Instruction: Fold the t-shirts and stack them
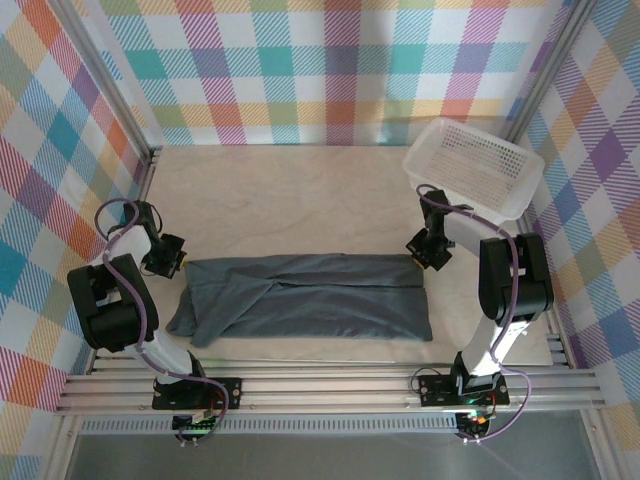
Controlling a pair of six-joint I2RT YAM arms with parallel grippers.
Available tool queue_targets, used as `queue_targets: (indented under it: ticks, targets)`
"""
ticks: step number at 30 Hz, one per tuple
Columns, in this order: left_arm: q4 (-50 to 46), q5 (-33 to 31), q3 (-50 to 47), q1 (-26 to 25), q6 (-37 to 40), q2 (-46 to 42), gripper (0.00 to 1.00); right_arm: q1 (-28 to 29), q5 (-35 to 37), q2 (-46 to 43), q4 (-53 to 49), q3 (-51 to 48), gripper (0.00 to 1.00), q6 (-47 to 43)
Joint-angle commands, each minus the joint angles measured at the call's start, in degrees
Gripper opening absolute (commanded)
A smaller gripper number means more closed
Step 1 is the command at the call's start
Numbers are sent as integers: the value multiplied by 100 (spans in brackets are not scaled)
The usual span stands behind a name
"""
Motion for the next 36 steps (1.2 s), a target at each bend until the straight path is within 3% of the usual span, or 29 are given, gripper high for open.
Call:
queue_targets:
  ticks: [1, 6, 11, 16, 22, 25, 36]
  targets:
    - [7, 129, 30, 3, 86, 27, 0, 96, 290, -629, -30, -54, 3, -165]
    - [-15, 151, 100, -8, 157, 88, 0, 587, 202, -344, -118, 375, 27, -425]
    - [-52, 182, 134, -10, 167, 93, 0, 576, 205, 282, -105, 467, 35, -481]
    - [-89, 182, 205, -10, 212, 95, 0, 467, 402, 623, -156, 615, 31, -795]
    - [-90, 191, 241, -8, 236, 119, 0, 408, 459, 846, -125, 608, 15, -870]
    - [-72, 230, 258, -9, 255, 146, 0, 319, 551, 796, -118, 577, 0, -897]
    - [141, 726, 376, -233, 161, 342, 0, -463, 610, 613, -212, 577, 0, -1163]
